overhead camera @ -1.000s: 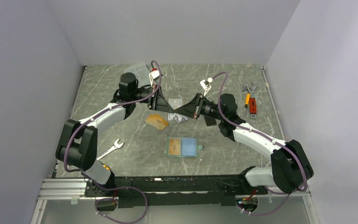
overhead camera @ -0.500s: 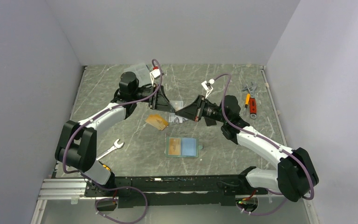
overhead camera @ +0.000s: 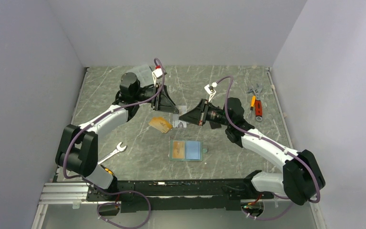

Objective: Put the credit cards into the card holder
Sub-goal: Pick up the credit card from the center of the board.

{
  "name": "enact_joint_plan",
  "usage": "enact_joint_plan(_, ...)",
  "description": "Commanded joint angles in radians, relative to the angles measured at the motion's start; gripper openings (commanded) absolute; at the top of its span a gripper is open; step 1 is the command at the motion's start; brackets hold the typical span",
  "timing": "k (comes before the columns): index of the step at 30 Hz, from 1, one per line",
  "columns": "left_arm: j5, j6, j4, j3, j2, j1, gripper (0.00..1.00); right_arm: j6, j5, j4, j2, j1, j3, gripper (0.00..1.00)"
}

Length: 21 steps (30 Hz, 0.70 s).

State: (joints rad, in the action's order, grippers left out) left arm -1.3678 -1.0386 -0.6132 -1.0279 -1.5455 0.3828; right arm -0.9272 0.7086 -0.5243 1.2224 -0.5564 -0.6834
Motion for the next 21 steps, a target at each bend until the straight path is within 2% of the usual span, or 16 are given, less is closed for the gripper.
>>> enact_joint_plan(1,-0.024,-0.023,-0.068,-0.044,0.045,0.004,0.46,0.032,-0.005,0.023,0.005,-0.008,-0.011,0.0)
enact_joint_plan(6,-0.043,0.007,-0.04,-0.028,0.062,0.004,0.44,0.048,-0.082,0.079,-0.035,0.008,-0.017,0.0)
enact_joint_plan(11,-0.057,0.08,0.047,-0.031,0.083,0.004,0.43,-0.017,-0.13,0.01,-0.063,0.059,0.026,0.0)
enact_joint_plan(16,-0.072,0.118,0.101,-0.026,0.095,0.004,0.42,-0.023,-0.186,0.029,-0.094,0.071,0.034,0.0)
enact_joint_plan(21,-0.079,0.24,0.263,-0.037,0.107,0.004,0.43,-0.04,-0.223,0.038,-0.155,0.106,0.08,0.0)
